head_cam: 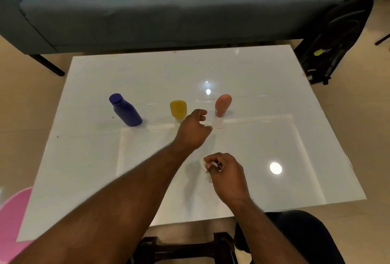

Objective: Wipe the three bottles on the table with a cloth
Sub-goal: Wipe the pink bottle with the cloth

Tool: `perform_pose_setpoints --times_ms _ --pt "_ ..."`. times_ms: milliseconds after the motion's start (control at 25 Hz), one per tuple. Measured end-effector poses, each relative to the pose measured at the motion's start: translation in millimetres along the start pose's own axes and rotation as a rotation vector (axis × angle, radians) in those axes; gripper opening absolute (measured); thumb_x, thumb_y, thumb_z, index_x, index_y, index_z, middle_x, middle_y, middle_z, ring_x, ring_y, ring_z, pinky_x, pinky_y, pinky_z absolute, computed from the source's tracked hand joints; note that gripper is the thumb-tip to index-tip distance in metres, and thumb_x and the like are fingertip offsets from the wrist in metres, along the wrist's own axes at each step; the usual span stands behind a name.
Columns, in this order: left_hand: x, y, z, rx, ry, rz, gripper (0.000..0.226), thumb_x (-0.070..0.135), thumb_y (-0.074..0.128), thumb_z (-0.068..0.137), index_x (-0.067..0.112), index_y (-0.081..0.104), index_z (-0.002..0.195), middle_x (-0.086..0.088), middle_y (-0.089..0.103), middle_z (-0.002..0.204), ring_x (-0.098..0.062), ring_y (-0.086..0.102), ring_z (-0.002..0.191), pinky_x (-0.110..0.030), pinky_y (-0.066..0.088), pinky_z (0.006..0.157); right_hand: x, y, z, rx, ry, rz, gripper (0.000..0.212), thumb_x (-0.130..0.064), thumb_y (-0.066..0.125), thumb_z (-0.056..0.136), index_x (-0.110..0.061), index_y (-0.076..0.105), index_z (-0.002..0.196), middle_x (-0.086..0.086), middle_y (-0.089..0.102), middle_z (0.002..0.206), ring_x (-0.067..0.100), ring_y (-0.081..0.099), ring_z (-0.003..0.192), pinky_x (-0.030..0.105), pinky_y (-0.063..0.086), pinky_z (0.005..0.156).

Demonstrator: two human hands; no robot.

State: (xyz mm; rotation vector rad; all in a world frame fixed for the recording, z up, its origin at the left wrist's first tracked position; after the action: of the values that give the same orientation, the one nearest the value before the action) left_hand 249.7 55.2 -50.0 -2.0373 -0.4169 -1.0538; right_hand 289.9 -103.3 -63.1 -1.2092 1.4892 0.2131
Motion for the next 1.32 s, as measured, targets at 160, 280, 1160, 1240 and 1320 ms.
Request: perform_pose_setpoints --times_ms 160,280,1160,1240,1320 --pt "15.3 11.7 32.1 -0.011 0.032 0.053 0.078 0.019 0.075 0.089 0.016 0.033 0.154 -0.005 0.046 0.154 -0.027 0.056 0.128 -0.044 0.046 0.108 -0.4 -3.7 1.9 -0.005 0.003 -0.035 0.012 -0.018 0.066 0.089 -0.023 0.069 0.099 -0.011 0.064 0.101 0.008 0.062 0.091 0.028 0.056 0.086" --pt "19.3 19.2 49.2 -0.031 0.056 0.057 0.075 0.016 0.075 0.087 0.018 0.038 0.152 -0.003 0.049 0.153 -0.028 0.055 0.129 -0.045 0.044 0.11 -0.4 -8.4 3.3 0.005 0.011 -0.041 0.01 -0.021 0.066 0.089 -0.026 0.067 0.098 -0.014 0.062 0.099 0.006 0.061 0.089 0.018 0.05 0.088" --pt "-46.3 -52.3 -172.3 -0.207 -0.333 -0.968 0.057 0.024 0.064 0.091 0.011 0.047 0.145 -0.018 0.061 0.137 -0.033 0.073 0.099 -0.033 0.06 0.076 -21.5 -26.0 -28.1 0.049 0.042 0.08 0.017 -0.016 0.067 0.087 -0.032 0.068 0.084 -0.014 0.068 0.091 0.003 0.062 0.08 0.015 0.048 0.065" --pt "-51.2 -63.8 -207.4 -0.197 -0.3 -1.063 0.062 0.024 0.066 0.086 0.017 0.048 0.146 -0.02 0.062 0.136 -0.033 0.073 0.096 -0.033 0.06 0.073 -35.3 -25.9 -49.1 0.043 0.009 0.146 0.018 -0.014 0.067 0.087 -0.032 0.069 0.084 -0.014 0.069 0.089 0.006 0.063 0.081 0.015 0.048 0.066" --pt "-53.1 -70.9 -235.5 -0.174 -0.261 -1.11 0.058 0.024 0.063 0.088 0.02 0.051 0.144 -0.019 0.066 0.128 -0.032 0.072 0.093 -0.034 0.06 0.071 -47.6 -23.4 -69.6 0.034 -0.013 0.223 0.016 -0.013 0.068 0.086 -0.029 0.071 0.086 -0.011 0.07 0.087 0.009 0.065 0.082 0.018 0.051 0.066"
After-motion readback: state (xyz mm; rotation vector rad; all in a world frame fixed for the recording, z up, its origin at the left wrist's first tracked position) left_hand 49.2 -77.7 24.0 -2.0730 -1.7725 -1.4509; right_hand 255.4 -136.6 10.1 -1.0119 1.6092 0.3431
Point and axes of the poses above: each hand's wrist, its own z-axis towards the middle knuckle, its own y-axis out of the palm, x = y × z, the point moved 6 cm from there along z, towards the middle knuckle
